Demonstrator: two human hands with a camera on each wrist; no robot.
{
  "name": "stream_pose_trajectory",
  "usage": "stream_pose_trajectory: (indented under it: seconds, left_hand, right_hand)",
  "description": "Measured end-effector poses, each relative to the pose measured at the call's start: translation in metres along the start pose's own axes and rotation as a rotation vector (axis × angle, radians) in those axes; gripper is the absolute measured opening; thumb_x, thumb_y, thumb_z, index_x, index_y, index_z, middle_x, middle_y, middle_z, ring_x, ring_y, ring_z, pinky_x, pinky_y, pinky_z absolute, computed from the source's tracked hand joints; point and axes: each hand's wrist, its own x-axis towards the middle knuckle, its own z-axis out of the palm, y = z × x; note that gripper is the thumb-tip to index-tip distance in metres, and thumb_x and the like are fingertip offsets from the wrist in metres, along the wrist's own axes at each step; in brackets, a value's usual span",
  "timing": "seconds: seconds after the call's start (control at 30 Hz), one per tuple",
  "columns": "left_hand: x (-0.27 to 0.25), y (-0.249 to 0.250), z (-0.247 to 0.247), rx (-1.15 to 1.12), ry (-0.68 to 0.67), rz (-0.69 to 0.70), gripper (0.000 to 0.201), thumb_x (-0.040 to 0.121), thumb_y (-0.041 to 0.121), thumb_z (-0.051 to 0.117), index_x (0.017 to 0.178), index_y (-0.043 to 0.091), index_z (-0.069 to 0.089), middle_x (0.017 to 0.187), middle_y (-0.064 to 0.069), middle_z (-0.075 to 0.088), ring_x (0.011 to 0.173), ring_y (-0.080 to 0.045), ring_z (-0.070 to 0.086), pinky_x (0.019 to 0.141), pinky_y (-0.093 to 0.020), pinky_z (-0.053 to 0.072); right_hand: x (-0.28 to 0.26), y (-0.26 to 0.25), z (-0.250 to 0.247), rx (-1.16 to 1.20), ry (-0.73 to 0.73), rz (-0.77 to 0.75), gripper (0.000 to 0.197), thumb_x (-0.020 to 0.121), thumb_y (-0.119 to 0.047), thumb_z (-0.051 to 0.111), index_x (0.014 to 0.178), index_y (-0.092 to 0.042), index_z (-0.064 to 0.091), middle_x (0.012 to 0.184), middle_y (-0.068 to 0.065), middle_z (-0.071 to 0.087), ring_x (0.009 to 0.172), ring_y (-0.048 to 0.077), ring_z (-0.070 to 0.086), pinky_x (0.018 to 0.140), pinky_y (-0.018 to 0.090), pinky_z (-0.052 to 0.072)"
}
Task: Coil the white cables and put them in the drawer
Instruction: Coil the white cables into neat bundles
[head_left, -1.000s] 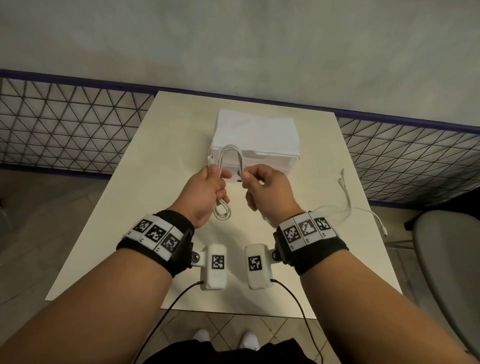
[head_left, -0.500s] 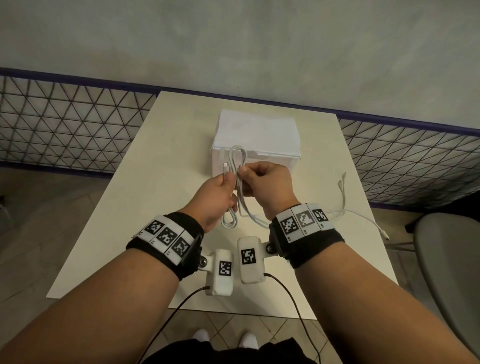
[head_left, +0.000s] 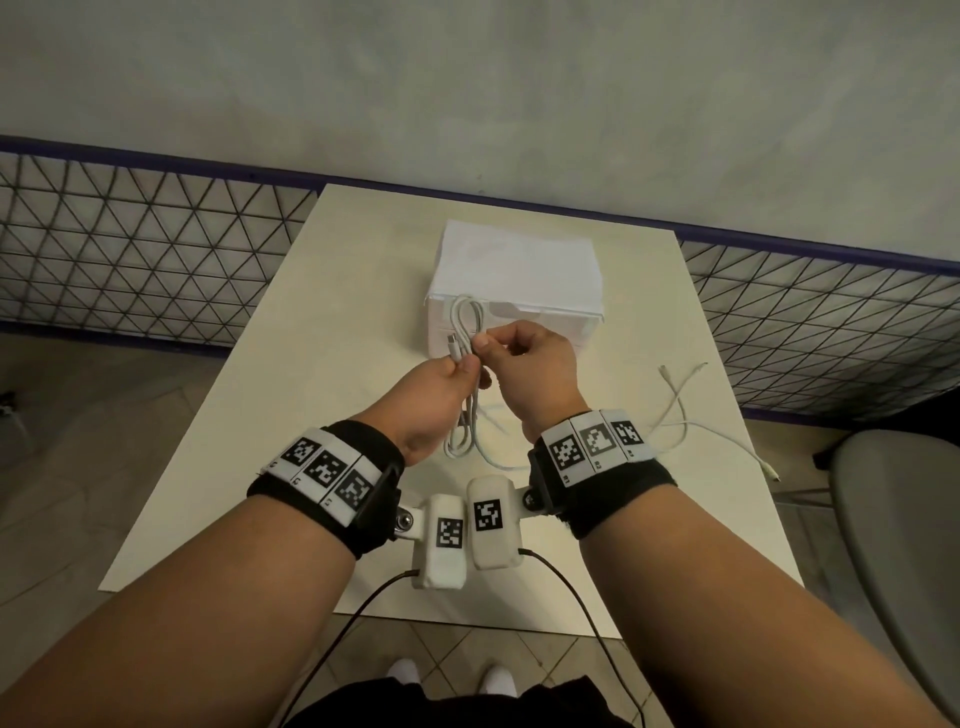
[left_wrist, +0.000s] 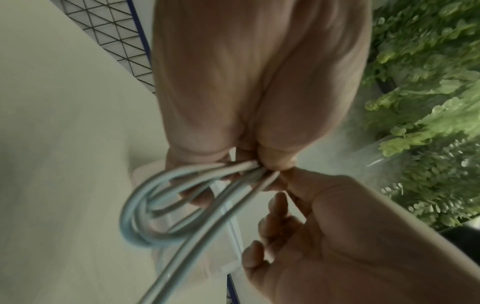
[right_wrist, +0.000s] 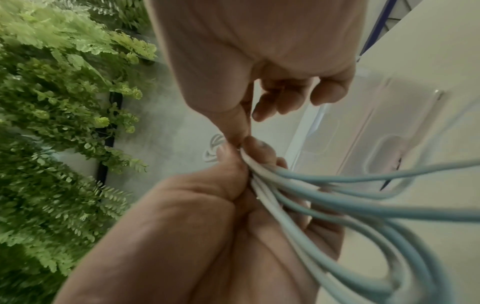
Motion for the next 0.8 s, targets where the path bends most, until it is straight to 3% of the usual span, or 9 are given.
stream_pose_trajectory:
  seconds: [0.1, 0.2, 0.3, 0.37, 0.43, 0.5, 0.63, 0.7, 0.8]
  left_hand:
    - [0.002, -0.004, -0.006, -0.014, -0.019, -0.02, 0.043, 0.095, 0.045, 0.037, 0.113, 0.014, 0.06, 0.117, -0.005, 0.063, 0.114, -0.025, 0.056, 0.105, -0.049, 0.042]
    - [0.004, -0.004, -0.008, -0.179, -0.019, -0.014, 0.049, 0.095, 0.043, 0.036, 0.125, 0.009, 0.054, 0.123, -0.011, 0.065, 0.117, -0.024, 0.06, 0.107, -0.047, 0.039]
    - [0.005, 0.003, -0.014, -0.341, 0.074, -0.023, 0.045, 0.1, 0.035, 0.032, 0.123, 0.003, 0.053, 0.119, -0.02, 0.066, 0.109, -0.029, 0.065, 0.1, -0.045, 0.046]
    - [0.008, 0.001, -0.019, -0.459, 0.12, -0.01, 0.04, 0.101, 0.031, 0.032, 0.111, 0.0, 0.055, 0.105, -0.019, 0.069, 0.092, -0.025, 0.071, 0.089, -0.041, 0.052]
    - [0.008, 0.001, -0.021, -0.56, 0.166, -0.005, 0.032, 0.101, 0.029, 0.032, 0.094, 0.005, 0.052, 0.083, -0.009, 0.064, 0.069, -0.016, 0.069, 0.073, -0.035, 0.056]
    - [0.008, 0.0, -0.022, -0.623, 0.181, -0.003, 0.03, 0.102, 0.028, 0.032, 0.089, 0.008, 0.049, 0.071, -0.004, 0.055, 0.06, -0.014, 0.061, 0.059, -0.031, 0.055]
    - [0.011, -0.003, -0.023, -0.741, 0.235, 0.003, 0.027, 0.102, 0.026, 0.031, 0.088, 0.011, 0.048, 0.062, 0.002, 0.041, 0.049, -0.01, 0.039, 0.061, -0.029, 0.048]
    - [0.011, -0.003, -0.023, -0.749, 0.245, 0.011, 0.027, 0.102, 0.025, 0.031, 0.092, 0.01, 0.051, 0.062, 0.003, 0.039, 0.047, -0.01, 0.036, 0.062, -0.029, 0.045]
    - [0.011, -0.002, -0.025, -0.696, 0.215, 0.012, 0.029, 0.103, 0.024, 0.03, 0.099, 0.01, 0.054, 0.063, 0.003, 0.037, 0.049, -0.01, 0.034, 0.065, -0.029, 0.044]
  right_hand:
    - [0.0, 0.004, 0.002, -0.015, 0.034, -0.029, 0.018, 0.081, -0.022, 0.071, 0.065, -0.026, 0.063, 0.069, -0.004, 0.064, 0.075, 0.013, 0.065, 0.073, 0.026, 0.051]
    - [-0.003, 0.004, 0.006, 0.089, -0.087, -0.027, 0.005, 0.087, -0.027, 0.063, 0.085, -0.025, 0.067, 0.076, 0.0, 0.067, 0.073, 0.022, 0.068, 0.071, 0.032, 0.057]
    - [-0.005, 0.014, 0.007, -0.052, -0.257, 0.002, 0.045, 0.083, -0.058, 0.05, 0.115, -0.026, 0.058, 0.102, 0.005, 0.071, 0.09, 0.023, 0.071, 0.086, 0.045, 0.056]
    - [-0.008, 0.018, 0.004, -0.157, -0.377, 0.033, 0.054, 0.08, -0.065, 0.049, 0.118, -0.027, 0.056, 0.1, 0.006, 0.073, 0.082, 0.022, 0.072, 0.081, 0.046, 0.058]
    - [-0.012, 0.019, -0.003, -0.31, -0.49, 0.029, 0.044, 0.083, -0.057, 0.054, 0.116, -0.027, 0.053, 0.085, 0.004, 0.073, 0.06, 0.017, 0.067, 0.066, 0.036, 0.059]
    - [-0.014, 0.019, -0.007, -0.407, -0.533, 0.019, 0.033, 0.087, -0.049, 0.056, 0.109, -0.026, 0.051, 0.071, 0.001, 0.069, 0.054, 0.011, 0.058, 0.054, 0.027, 0.048]
    - [-0.011, 0.017, -0.008, -0.668, -0.588, -0.119, 0.024, 0.094, -0.043, 0.045, 0.087, -0.023, 0.057, 0.061, -0.003, 0.06, 0.059, 0.012, 0.054, 0.056, 0.027, 0.039]
    - [-0.01, 0.019, -0.008, -0.798, -0.554, -0.219, 0.032, 0.096, -0.042, 0.039, 0.092, -0.02, 0.062, 0.068, -0.001, 0.059, 0.07, 0.021, 0.056, 0.064, 0.032, 0.044]
    - [-0.009, 0.023, -0.007, -0.829, -0.392, -0.311, 0.032, 0.097, -0.039, 0.038, 0.098, -0.015, 0.059, 0.085, 0.009, 0.067, 0.08, 0.031, 0.059, 0.071, 0.039, 0.05]
